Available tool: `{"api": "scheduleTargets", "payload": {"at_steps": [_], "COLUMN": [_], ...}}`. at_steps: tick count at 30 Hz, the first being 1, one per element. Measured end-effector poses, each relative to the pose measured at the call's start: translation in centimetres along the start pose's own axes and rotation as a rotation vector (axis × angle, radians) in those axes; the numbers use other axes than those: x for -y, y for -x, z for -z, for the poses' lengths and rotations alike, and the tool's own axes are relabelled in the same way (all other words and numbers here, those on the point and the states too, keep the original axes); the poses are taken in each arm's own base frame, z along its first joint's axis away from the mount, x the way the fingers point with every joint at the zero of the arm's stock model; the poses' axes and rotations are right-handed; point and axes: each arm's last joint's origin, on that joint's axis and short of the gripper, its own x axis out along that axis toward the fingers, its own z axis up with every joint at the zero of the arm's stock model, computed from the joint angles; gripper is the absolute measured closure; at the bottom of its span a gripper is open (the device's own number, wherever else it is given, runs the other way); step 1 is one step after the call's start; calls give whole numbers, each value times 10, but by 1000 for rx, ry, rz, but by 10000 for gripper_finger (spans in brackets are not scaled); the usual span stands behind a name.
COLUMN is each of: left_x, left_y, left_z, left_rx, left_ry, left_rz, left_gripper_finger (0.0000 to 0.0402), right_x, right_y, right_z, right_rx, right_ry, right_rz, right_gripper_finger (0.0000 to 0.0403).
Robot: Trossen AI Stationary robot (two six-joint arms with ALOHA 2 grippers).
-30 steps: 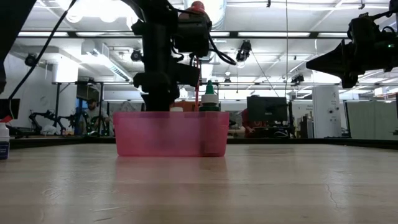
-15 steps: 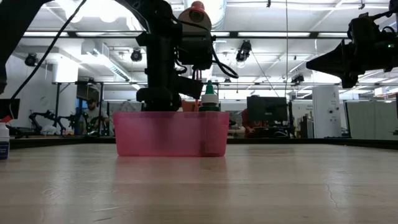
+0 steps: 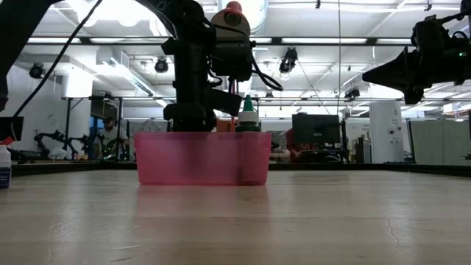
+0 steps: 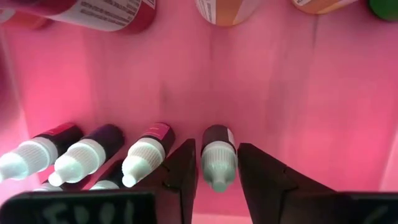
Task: Pick & Place food coloring
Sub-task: Put the small black food coloring bottle into the pink bin, then put the small blue food coloring bottle into the pink bin
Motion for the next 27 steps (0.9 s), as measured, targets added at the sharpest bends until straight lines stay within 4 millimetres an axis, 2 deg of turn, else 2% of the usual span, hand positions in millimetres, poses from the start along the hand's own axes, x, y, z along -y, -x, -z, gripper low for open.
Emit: {"api": "scheduleTargets", "payload": {"at_steps": [9, 18, 27], "left_x": [-1, -4, 4], "left_y": [6, 44, 87], "left_z": [-1, -5, 0], "left_rx": [-3, 11, -3], "left_ry": [4, 59, 346], "left_rz": [-17, -12, -6], "left_gripper_finger": [308, 307, 307], "right_x": [0, 0, 0], "right_y": [0, 0, 0], "right_z": [0, 0, 0], "right_rx": [0, 0, 0], "right_ry": [0, 0, 0], "right_rz": [0, -1, 0], "right_gripper_finger": [394, 394, 394]}}
